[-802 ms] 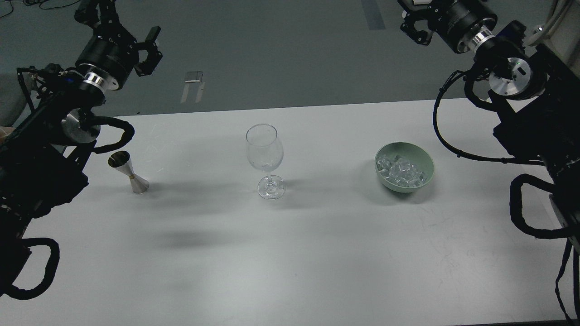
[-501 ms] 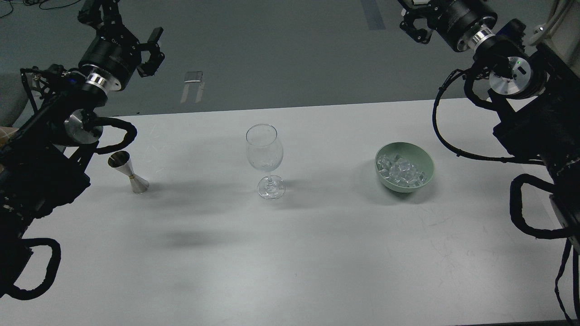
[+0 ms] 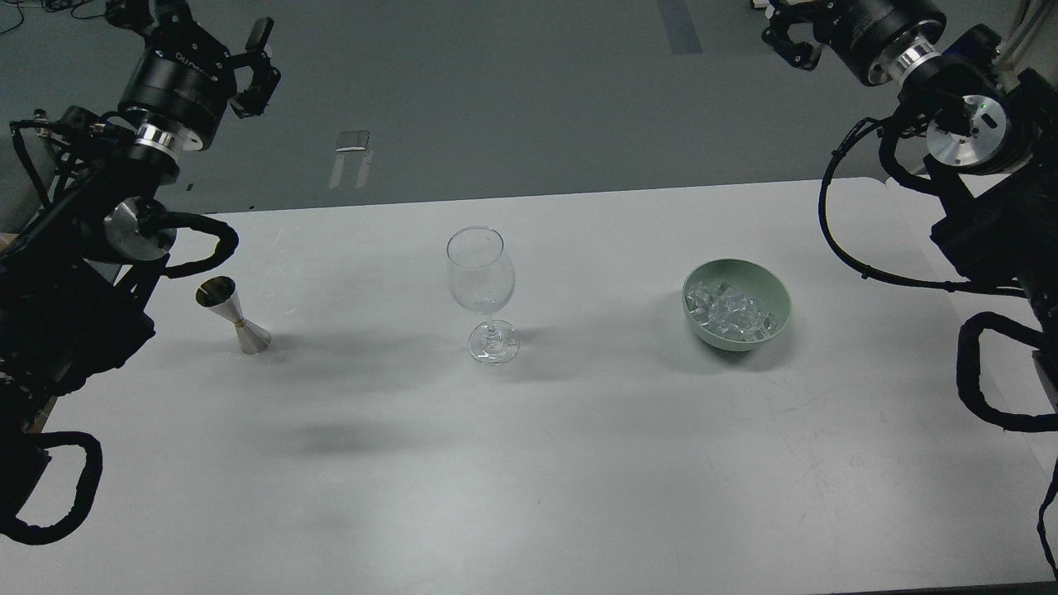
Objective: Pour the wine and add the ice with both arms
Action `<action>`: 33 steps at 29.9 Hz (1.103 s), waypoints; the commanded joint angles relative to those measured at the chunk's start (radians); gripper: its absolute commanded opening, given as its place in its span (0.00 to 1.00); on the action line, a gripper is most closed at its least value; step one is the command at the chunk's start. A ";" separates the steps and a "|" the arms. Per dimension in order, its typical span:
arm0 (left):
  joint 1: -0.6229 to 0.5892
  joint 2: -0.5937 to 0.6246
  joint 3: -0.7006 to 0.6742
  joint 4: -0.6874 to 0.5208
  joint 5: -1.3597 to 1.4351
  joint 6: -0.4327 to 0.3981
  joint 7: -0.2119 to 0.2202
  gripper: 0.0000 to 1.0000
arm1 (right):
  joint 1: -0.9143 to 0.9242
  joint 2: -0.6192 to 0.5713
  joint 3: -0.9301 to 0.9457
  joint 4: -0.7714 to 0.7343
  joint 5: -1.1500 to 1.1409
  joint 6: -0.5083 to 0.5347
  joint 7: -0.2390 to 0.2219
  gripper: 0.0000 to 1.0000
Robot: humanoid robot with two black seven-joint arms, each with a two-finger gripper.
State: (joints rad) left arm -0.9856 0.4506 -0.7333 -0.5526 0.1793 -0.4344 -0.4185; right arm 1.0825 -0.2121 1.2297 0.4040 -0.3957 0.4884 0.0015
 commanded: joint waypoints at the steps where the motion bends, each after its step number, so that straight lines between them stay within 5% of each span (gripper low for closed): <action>1: -0.018 0.036 -0.011 0.002 -0.004 0.002 0.017 0.98 | 0.003 -0.012 0.005 0.001 0.000 0.000 0.000 1.00; 5: -0.015 0.028 -0.041 0.003 -0.032 -0.010 0.026 0.98 | 0.004 -0.012 0.004 0.001 0.001 0.000 0.000 1.00; 14: -0.005 -0.015 -0.055 0.008 -0.035 0.000 0.148 0.98 | 0.002 -0.012 0.004 0.002 0.001 0.000 0.012 1.00; 20: 0.012 -0.072 -0.080 0.005 -0.049 -0.009 0.173 0.98 | 0.003 -0.012 0.004 0.009 0.001 0.000 0.015 1.00; 26: 0.021 -0.059 -0.237 -0.007 -0.109 -0.009 0.296 0.98 | -0.010 -0.015 0.004 0.036 0.000 0.000 0.015 1.00; 29: 0.039 -0.056 -0.271 -0.016 -0.109 0.000 0.308 0.98 | -0.012 -0.027 0.005 0.038 0.000 0.000 0.015 1.00; 33: 0.077 0.020 -0.276 -0.192 -0.118 0.066 0.414 0.98 | -0.016 -0.030 0.005 0.036 0.000 0.000 0.017 1.00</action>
State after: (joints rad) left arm -0.9434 0.4067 -1.0016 -0.6115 0.0694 -0.4133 -0.0799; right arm 1.0693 -0.2397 1.2345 0.4409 -0.3954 0.4888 0.0170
